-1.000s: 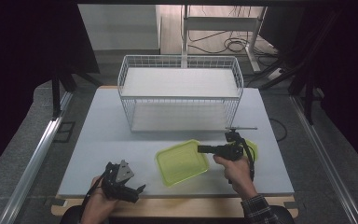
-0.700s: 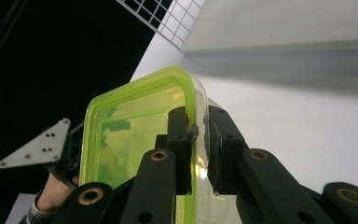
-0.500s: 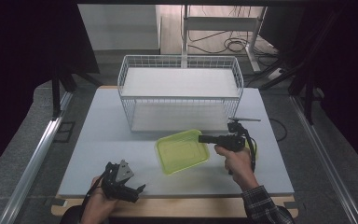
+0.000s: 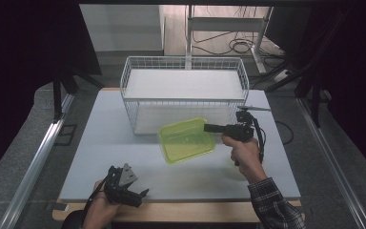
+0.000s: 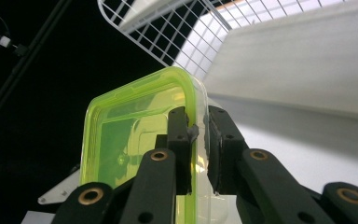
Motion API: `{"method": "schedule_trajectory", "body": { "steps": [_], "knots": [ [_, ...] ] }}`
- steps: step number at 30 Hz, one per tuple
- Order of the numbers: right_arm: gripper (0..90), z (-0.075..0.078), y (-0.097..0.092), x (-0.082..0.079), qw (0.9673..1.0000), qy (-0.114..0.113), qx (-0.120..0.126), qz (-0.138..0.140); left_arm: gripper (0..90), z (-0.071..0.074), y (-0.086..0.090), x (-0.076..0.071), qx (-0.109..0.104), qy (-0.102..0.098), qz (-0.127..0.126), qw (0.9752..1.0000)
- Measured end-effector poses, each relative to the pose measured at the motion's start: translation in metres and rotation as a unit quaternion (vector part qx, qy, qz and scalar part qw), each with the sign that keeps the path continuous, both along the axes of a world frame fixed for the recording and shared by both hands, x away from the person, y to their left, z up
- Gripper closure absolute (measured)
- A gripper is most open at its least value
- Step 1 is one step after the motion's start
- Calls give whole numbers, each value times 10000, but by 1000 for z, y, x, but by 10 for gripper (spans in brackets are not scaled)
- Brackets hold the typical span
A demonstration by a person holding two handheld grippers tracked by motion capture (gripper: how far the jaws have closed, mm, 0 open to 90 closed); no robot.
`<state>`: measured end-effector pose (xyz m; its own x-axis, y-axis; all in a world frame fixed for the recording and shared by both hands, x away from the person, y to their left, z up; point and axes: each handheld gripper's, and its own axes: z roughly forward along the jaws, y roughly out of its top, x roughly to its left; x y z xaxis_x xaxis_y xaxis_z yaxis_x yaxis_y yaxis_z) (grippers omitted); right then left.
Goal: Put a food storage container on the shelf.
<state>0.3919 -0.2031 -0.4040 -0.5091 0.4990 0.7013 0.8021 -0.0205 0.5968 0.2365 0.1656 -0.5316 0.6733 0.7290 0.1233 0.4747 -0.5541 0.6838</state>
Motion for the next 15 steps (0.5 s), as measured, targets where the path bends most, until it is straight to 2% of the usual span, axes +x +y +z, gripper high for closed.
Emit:
{"method": "schedule_trajectory", "body": {
  "steps": [15],
  "knots": [
    [801, 32, 1, 16, 9998, -88, 179, -96, 11, 0, 1, 0, -51, -6, 32, 10000]
  ]
}}
